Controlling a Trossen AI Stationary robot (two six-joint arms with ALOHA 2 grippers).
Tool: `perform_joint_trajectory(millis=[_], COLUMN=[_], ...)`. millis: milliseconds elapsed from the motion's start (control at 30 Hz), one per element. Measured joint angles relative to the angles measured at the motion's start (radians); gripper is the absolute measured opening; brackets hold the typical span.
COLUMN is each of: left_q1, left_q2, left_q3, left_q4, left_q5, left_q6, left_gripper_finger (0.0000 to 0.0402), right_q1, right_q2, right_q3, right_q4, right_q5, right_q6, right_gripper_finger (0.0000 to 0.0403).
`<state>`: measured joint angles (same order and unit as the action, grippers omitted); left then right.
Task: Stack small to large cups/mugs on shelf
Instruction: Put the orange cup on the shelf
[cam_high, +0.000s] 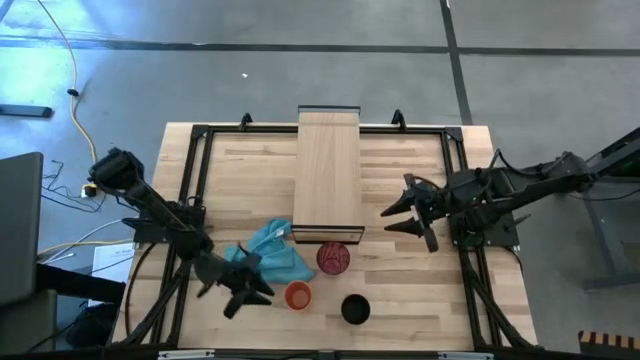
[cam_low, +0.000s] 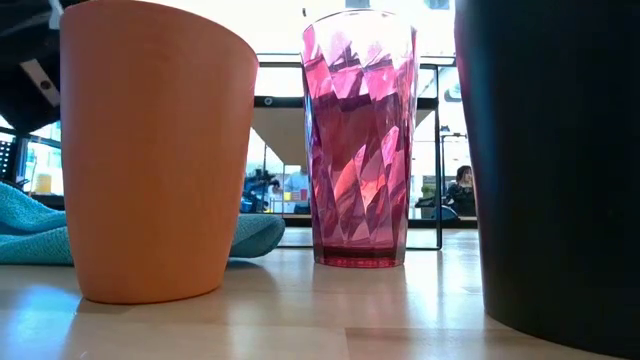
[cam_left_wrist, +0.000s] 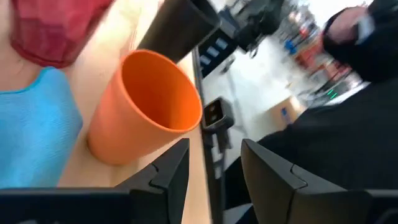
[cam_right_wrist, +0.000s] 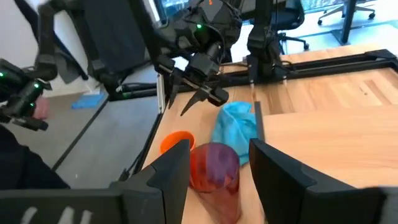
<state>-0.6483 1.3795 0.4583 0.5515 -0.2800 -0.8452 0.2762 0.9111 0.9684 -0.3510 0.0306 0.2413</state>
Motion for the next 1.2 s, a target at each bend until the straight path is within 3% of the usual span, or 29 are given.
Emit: perform_joint_trajectory(millis=[300, 567, 700, 933, 1200], left_q1=[-0.001, -0.026, -0.043, -0.039, -0.039], left_q2=[0.223, 0.229, 0.228, 0.228, 0.228], left_q3=[0.205, 0.224, 0.224, 0.224, 0.224], left_q4=[-0.133, -0.258, -0.352, -0.372, -0.375], left_q5=[0.007, -0.011, -0.07, -0.15, -0.213], left_q6=[0.014, -0.099, -0.149, -0.085, -0.045], left_gripper_finger=[0.0133, 0.0133, 0.0133, 0.0133, 0.0133], right_q1=[0.098, 0.136, 0.16, 0.222, 0.243], right_q2=[-0.004, -0.004, -0.002, 0.049, 0.158], right_q3=[0.001, 0.001, 0.001, 0.001, 0.001], right_q4=[-0.081, -0.087, -0.086, 0.001, 0.095], right_q5=[0.131, 0.159, 0.187, 0.291, 0.296], right_q6=[-0.088, -0.137, -0.126, -0.111, -0.082], right_gripper_finger=[0.0158, 0.0158, 0.0158, 0.0158, 0.0158])
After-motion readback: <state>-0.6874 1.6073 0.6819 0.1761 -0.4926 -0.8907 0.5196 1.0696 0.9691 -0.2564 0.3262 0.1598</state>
